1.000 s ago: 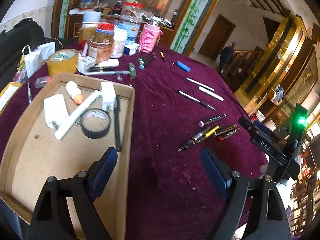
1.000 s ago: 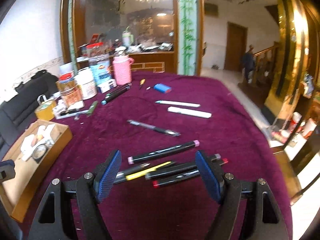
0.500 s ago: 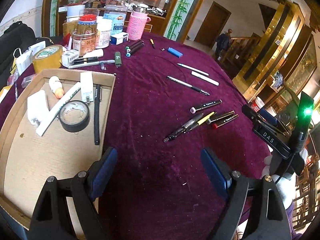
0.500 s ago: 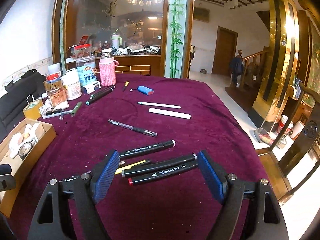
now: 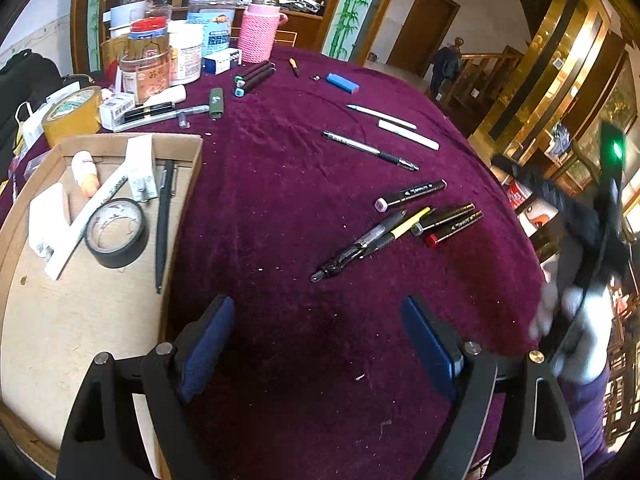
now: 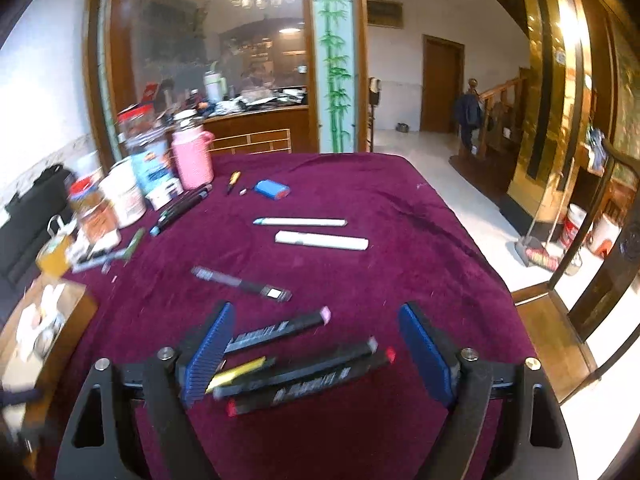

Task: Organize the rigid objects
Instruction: 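Grasp the black marker with the pink cap using the left tool, then lift the black marker with the left tool while the right tool grasps a clear pen, then drop the marker into the box with the left tool while the right tool drops the clear pen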

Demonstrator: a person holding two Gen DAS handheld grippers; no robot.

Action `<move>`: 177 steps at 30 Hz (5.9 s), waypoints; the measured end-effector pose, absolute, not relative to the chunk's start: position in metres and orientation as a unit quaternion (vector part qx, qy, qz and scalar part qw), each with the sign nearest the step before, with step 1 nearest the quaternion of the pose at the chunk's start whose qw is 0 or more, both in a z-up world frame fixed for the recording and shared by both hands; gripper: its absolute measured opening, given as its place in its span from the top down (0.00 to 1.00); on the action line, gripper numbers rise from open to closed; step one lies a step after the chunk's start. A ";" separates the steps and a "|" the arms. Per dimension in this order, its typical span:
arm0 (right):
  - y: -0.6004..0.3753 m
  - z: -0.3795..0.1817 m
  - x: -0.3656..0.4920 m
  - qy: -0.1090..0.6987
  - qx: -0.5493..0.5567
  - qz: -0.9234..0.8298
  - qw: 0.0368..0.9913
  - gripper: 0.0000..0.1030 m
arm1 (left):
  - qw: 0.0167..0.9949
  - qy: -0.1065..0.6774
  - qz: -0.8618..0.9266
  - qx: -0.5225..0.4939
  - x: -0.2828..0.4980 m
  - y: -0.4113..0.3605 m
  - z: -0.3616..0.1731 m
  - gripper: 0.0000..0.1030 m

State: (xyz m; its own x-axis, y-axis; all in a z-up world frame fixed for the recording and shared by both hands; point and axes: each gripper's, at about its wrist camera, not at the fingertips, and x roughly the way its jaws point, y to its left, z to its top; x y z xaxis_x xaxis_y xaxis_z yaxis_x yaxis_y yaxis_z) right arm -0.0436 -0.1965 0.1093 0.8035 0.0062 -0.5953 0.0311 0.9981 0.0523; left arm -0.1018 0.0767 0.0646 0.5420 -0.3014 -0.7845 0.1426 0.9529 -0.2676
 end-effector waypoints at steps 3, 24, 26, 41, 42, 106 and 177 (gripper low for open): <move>-0.215 0.106 -0.019 0.315 0.074 -0.003 0.946 0.15 | 0.872 0.466 -0.128 -0.077 -0.099 0.070 0.062 0.18; -0.279 0.069 -0.006 0.316 0.188 -0.049 0.929 0.15 | 0.865 0.479 -0.149 0.017 0.003 -0.014 0.026 0.18; -0.280 0.068 -0.006 0.319 0.187 -0.049 0.928 0.15 | 0.854 0.495 -0.158 0.012 0.009 -0.020 0.015 0.18; -0.282 0.061 -0.003 0.338 0.198 -0.046 0.919 0.15 | 0.826 0.500 -0.257 -0.042 -0.031 -0.026 0.031 0.16; -0.282 0.060 -0.003 0.339 0.198 -0.046 0.919 0.15 | 0.835 0.493 -0.241 -0.037 -0.031 -0.020 0.033 0.16; -0.296 0.048 0.009 0.371 0.245 -0.040 0.895 0.15 | 0.843 0.455 -0.273 0.091 0.046 -0.095 0.050 0.86; -0.087 0.072 0.031 0.480 0.194 0.265 0.814 0.89 | 0.885 0.430 -0.016 -0.179 -0.093 0.282 0.063 0.86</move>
